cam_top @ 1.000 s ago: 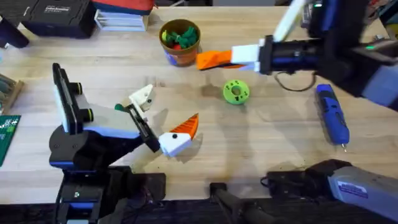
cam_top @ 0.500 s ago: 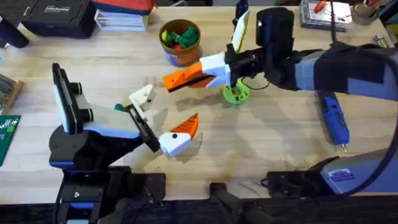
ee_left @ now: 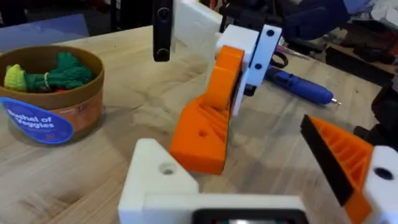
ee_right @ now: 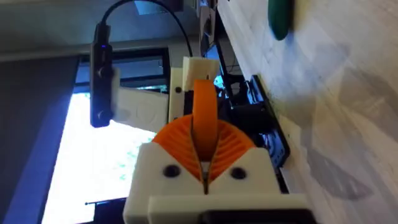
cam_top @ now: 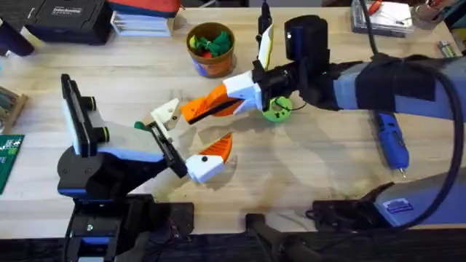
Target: Pick up the gripper from the table and insert it into the empty holder that is missing its gripper. Then pick up a screw, insert it into the mounting hole, and use the screwdriver to tighten it. Finally, clean up the table by picking up the vegetable and placing it into the bucket.
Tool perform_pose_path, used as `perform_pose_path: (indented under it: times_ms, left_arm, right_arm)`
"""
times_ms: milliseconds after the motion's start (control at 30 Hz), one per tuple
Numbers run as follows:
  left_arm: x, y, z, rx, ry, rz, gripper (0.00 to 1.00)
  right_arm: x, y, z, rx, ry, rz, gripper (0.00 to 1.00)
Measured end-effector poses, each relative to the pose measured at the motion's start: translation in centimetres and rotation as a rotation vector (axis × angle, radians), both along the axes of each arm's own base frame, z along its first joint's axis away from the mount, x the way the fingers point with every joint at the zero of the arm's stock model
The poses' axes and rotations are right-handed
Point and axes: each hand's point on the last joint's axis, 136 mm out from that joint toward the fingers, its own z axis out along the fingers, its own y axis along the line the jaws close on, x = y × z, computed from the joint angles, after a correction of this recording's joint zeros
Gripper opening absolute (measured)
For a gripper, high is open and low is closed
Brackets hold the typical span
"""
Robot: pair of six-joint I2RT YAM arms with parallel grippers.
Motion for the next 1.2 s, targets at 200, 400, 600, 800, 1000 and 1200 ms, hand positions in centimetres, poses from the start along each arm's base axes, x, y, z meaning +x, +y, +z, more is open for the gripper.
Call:
perform_pose_path:
  times_ms: [200,400,600,800,1000,1200]
  left_arm:
    - [0.3,0.2,0.0,0.0,0.001,0.019,0.986]
    - [0.5,0.4,0.0,0.004,-0.006,0.036,0.986]
    - [0.6,0.5,0.0,0.006,-0.008,0.04,0.986]
    - [0.5,0.4,0.0,-0.002,0.004,0.037,0.986]
    - [0.8,0.6,0.0,-0.002,0.005,0.056,0.986]
    - [1.2,1.1,0.0,0.0,0.003,0.09,0.986]
  right_arm:
    - [0.3,1.1,-0.5,-0.002,0.025,0.035,0.012]
    - [0.5,1.8,0.7,0.022,0.001,0.063,0.012]
    - [0.5,1.9,0.6,0.02,0.008,0.067,0.012]
    - [0.6,2.5,-0.4,0.017,0.04,0.096,0.012]
    - [1.5,3.1,-0.4,0.03,0.049,0.123,0.011]
    - [2.0,4.0,-0.3,0.038,0.048,0.146,0.011]
